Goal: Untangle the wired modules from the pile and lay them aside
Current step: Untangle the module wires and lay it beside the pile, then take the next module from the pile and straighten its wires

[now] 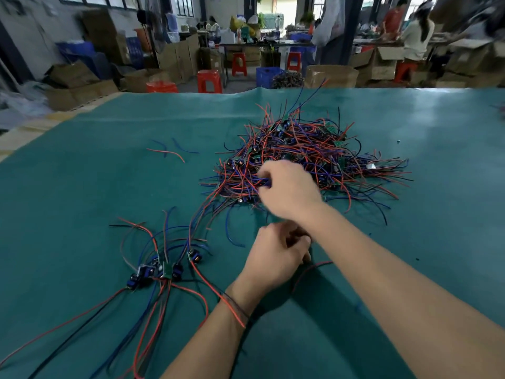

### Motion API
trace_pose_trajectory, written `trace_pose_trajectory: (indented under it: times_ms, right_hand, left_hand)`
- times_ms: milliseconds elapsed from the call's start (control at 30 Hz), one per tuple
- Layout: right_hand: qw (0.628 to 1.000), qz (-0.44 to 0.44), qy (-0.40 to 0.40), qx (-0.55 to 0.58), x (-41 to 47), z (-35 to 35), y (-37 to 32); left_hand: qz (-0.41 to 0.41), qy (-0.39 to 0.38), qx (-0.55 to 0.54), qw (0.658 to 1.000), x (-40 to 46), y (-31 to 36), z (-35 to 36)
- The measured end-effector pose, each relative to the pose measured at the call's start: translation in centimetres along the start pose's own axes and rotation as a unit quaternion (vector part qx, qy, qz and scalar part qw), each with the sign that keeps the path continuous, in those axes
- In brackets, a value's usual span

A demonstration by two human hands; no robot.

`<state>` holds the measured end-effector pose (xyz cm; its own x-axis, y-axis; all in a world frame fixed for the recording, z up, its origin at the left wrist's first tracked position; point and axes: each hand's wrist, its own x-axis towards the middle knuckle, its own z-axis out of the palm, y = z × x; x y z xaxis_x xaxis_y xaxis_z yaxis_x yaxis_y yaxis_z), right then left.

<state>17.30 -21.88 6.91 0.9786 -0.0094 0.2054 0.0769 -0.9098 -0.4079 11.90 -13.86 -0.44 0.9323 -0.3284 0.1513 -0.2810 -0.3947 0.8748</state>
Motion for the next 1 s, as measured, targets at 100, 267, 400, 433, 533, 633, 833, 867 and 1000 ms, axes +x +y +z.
trace_pose_trajectory:
  times_ms: [100, 267, 400, 433, 533, 633, 833, 867, 1000]
  right_hand:
    - [0.992, 0.043, 0.028, -0.114, 1.8, -0.7, 4.6]
    - [0.985, 0.048, 0.034, -0.162, 2.2, -1.2, 9.0]
    - [0.986, 0.043, 0.043, -0.156, 1.9, -0.7, 9.6]
    - [0.987, 0.041, 0.035, -0.151, 1.7, -0.4, 9.8]
    - [0.993, 0.029, 0.073, -0.085, 0.9, -0.2, 10.5]
    - [0.987, 0.032, 0.156, 0.010, -0.2, -1.0, 11.0]
    - [0.942, 0.104, 0.233, 0.219, -3.5, -2.2, 11.9]
    - [0.940, 0.106, 0.232, 0.226, -3.8, -2.0, 11.9]
    - [0.980, 0.086, 0.145, 0.103, -4.0, -0.4, 11.5]
  left_hand:
    - [0.015, -0.028, -0.033, 0.999, 0.2, 0.1, 0.3]
    - [0.012, -0.029, -0.038, 0.999, 0.5, -0.3, 0.3]
    - [0.003, -0.027, -0.043, 0.999, 0.5, -0.4, 0.3]
    - [0.000, -0.027, -0.044, 0.999, 0.5, -0.3, 0.3]
    - [-0.006, -0.028, -0.055, 0.998, 0.6, -0.5, 0.4]
    - [-0.012, -0.026, -0.059, 0.998, 0.7, -0.6, 0.4]
    - [-0.020, -0.030, -0.060, 0.998, 0.8, -0.6, 0.3]
    - [-0.022, -0.030, -0.063, 0.997, 0.8, -0.5, 0.3]
    - [-0.026, -0.029, -0.073, 0.997, 0.7, -0.4, 0.3]
